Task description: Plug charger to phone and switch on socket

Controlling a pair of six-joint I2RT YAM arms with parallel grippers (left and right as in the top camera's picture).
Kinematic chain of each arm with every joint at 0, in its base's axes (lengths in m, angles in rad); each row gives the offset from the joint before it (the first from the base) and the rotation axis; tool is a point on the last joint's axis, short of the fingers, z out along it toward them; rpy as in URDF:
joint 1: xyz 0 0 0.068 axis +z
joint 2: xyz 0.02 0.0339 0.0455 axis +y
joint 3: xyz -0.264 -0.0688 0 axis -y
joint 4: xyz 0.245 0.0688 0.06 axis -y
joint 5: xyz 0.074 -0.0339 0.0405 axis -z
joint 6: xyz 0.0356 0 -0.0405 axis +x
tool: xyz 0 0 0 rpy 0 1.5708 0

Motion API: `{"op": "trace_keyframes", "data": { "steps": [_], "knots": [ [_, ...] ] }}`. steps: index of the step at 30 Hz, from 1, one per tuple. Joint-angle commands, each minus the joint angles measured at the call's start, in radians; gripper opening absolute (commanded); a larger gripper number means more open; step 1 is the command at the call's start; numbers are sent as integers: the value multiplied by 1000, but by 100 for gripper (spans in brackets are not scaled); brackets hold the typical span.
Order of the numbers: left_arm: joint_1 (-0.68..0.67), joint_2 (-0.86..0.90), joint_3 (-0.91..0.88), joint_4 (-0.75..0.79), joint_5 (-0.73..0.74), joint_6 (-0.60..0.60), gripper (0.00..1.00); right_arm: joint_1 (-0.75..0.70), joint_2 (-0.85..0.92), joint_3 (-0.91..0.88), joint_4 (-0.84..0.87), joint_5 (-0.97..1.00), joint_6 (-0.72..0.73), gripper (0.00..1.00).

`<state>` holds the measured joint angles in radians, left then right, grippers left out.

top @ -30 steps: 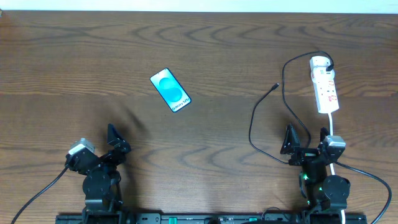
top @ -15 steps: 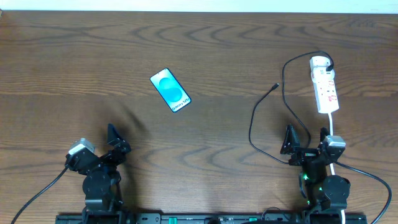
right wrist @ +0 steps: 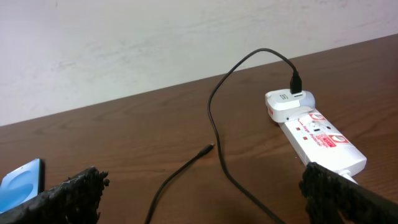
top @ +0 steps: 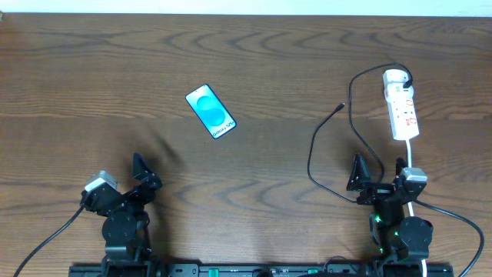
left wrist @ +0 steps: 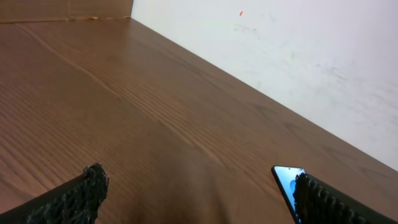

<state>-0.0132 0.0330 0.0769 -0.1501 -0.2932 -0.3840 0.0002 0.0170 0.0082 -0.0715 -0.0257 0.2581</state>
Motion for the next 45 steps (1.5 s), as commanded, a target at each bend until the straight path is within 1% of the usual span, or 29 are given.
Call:
{"op": "trace_keyframes", "data": {
  "steps": [1, 40, 43, 45],
  "knots": [
    [3, 5, -26, -9, -6, 17, 98, 8, -8, -3, -4, 13, -12, 99],
    [3, 6, -26, -1, -2, 17, 98, 8, -6, -3, -3, 13, -12, 99],
    [3, 6, -23, 5, 31, 17, 98, 8, -6, -3, -3, 13, -12, 99],
    [3, 6, -18, 6, 82, 17, 98, 8, -6, -3, -3, 13, -12, 99]
  ]
}}
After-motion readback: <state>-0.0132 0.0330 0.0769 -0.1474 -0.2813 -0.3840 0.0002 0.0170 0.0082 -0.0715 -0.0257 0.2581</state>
